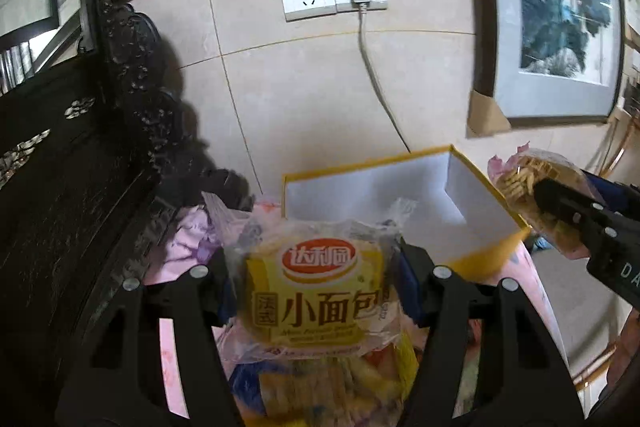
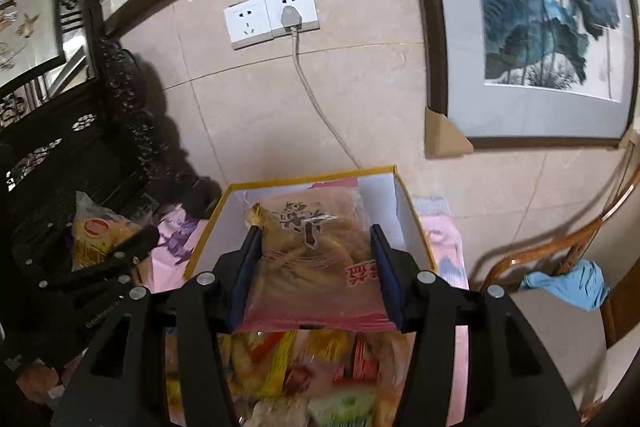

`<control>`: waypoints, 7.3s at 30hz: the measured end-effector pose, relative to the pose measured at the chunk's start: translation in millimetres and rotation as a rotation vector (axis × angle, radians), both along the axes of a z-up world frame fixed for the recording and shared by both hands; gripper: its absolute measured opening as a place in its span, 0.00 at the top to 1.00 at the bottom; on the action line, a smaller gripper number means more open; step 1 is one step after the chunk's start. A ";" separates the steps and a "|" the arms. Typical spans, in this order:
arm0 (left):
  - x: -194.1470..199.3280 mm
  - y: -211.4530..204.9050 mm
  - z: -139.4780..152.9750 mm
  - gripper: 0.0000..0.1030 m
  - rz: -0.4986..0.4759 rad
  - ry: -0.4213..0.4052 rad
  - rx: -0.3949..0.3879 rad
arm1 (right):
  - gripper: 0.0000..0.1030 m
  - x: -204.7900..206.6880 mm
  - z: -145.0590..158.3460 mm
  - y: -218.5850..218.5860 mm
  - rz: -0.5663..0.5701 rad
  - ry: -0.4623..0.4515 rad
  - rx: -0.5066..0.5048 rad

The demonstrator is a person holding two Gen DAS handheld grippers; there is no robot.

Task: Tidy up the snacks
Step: 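Lower the pink-labelled bag into the yellow box and open the right gripper, then grasp the white nut pack with the left gripper while the right grasps a cracker bag, then lower the nut pack and cracker bag into the yellow box and release both, then grasp the jerky stick with the left gripper while the right grasps the green candy bag, then drop the jerky stick and green candy bag into the yellow box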

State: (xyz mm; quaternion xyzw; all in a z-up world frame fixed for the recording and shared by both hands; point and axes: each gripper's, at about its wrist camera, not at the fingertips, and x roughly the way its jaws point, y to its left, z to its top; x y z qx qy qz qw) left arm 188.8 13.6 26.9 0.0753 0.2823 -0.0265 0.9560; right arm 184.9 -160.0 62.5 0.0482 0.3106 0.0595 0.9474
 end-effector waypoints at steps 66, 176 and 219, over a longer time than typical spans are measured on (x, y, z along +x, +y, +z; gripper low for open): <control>-78.3 -57.8 -160.3 0.02 -0.187 0.381 0.032 | 0.01 -77.6 -206.8 -49.8 -0.046 0.538 -0.067; -147.2 -63.9 -216.7 0.02 -0.515 0.386 0.239 | 0.01 -39.5 -217.7 -3.4 0.148 0.581 -0.096; -119.5 8.7 -60.0 0.70 -0.129 0.215 -0.099 | 0.83 -124.4 -47.5 -52.4 -0.031 0.229 0.084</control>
